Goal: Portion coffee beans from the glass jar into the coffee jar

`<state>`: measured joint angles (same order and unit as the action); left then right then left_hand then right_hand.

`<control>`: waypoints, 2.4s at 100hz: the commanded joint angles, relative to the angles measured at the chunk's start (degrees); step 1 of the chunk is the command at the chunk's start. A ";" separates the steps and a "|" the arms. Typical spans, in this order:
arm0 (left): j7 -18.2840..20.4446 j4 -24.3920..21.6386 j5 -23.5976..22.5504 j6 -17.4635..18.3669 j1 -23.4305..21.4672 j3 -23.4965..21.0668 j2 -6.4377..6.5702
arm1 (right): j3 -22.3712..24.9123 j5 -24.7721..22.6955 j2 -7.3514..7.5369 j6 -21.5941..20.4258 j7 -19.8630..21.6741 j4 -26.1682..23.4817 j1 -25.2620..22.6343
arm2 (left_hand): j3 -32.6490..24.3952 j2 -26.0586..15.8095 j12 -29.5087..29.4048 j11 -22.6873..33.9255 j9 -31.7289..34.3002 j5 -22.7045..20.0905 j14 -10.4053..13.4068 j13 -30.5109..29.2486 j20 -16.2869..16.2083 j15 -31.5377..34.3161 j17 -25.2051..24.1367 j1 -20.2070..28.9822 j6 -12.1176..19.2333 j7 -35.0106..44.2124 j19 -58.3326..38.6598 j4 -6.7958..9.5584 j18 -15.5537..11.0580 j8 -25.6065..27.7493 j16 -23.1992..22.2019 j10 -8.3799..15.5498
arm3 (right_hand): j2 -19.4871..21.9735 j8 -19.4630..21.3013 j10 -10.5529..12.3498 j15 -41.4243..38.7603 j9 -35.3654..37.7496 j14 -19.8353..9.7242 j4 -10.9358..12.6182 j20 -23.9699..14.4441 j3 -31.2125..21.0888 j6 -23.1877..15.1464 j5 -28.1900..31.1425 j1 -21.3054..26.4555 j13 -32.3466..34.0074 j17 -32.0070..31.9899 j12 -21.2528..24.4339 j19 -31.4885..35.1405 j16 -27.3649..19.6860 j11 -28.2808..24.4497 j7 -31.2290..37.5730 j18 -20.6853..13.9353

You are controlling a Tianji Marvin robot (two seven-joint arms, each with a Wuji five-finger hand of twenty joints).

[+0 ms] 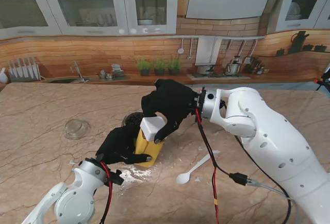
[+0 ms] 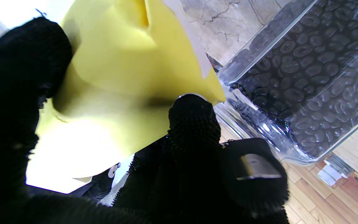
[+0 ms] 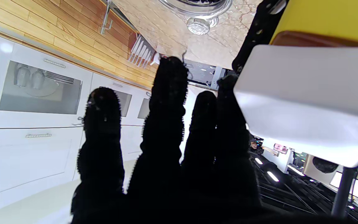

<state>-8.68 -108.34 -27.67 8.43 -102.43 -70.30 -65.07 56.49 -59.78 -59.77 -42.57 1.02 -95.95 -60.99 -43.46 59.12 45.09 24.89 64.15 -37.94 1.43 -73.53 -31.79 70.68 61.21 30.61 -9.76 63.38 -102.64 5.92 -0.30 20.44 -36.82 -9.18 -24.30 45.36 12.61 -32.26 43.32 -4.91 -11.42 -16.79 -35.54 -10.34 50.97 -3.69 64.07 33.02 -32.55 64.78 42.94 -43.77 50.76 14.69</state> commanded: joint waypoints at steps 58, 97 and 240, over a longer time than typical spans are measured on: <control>-1.10 0.22 -0.35 0.66 -0.55 -1.68 -0.47 | 5.39 -3.72 -0.60 12.17 -2.26 -8.06 -8.84 | -24.61 -9.29 1.97 8.34 7.37 -5.41 -0.84 0.49 -0.87 -0.41 0.84 9.77 14.79 13.18 -6.60 12.36 -3.34 4.43 0.29 6.55 | 18.36 -0.73 -4.92 -2.45 -0.59 4.89 9.50 -0.69 -4.65 -6.70 -8.71 -20.12 -2.87 -2.32 1.15 3.12 0.02 6.94 -4.97 2.25; -1.71 0.04 -0.64 3.88 -2.92 -10.68 -0.63 | 8.43 -5.01 -0.61 13.16 -6.22 -7.35 -13.15 | -23.50 -9.35 2.25 7.61 6.54 -5.03 -1.31 0.52 -0.08 -2.19 0.69 10.78 15.23 12.77 -4.66 10.00 -3.61 4.46 0.70 6.75 | 15.97 0.61 -3.94 -2.36 -0.45 3.85 9.57 -0.61 -5.12 -7.42 -8.11 -16.16 -2.60 -1.63 0.49 2.86 -0.12 5.56 -4.33 2.07; -21.80 14.29 -9.40 -9.95 5.12 -18.18 -3.70 | 1.17 -2.01 -1.19 14.98 -9.13 2.11 -9.65 | -21.96 -12.32 3.69 5.73 2.96 -1.51 -5.25 0.62 6.78 -15.64 -1.06 12.13 16.45 12.16 4.46 3.46 8.08 5.94 7.51 8.82 | 14.90 0.54 -2.83 -2.72 0.74 3.02 9.82 0.34 -5.65 -8.36 -6.84 -15.05 -1.69 -1.46 -0.24 1.67 -0.29 3.04 -0.95 1.75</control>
<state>-29.79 -94.38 -37.33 -1.03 -99.09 -88.96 -68.17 57.98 -61.84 -60.60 -27.70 -8.04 -94.21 -70.80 -43.48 58.39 45.06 24.14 63.74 -36.97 -2.08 -73.64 -25.75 59.77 60.20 30.78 -10.10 62.88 -97.71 4.34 6.62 21.88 -29.28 -9.02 -8.15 44.91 9.15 -35.01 43.78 -1.88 -2.80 -16.79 -40.87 -17.61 43.07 -19.43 62.05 31.68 -32.46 66.84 42.98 -38.98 48.57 15.55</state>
